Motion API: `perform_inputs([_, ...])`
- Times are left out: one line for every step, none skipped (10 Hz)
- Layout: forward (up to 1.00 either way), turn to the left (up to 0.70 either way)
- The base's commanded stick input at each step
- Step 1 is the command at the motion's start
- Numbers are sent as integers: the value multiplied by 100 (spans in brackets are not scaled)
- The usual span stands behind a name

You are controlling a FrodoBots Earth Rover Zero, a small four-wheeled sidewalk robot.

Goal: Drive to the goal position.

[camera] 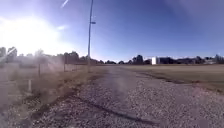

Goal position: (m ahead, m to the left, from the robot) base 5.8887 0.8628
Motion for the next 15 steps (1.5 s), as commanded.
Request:
perform_inputs([50, 0])
perform_inputs([50, 0])
perform_inputs([50, 0])
perform_inputs([50, 0])
perform_inputs([50, 0])
perform_inputs([50, 0])
perform_inputs([50, 0])
perform_inputs([50, 0])
perform_inputs([50, 0])
perform_inputs([50, 0])
perform_inputs([50, 0])
perform_inputs([50, 0])
perform_inputs([50, 0])
perform_inputs([50, 0])
perform_inputs([50, 0])
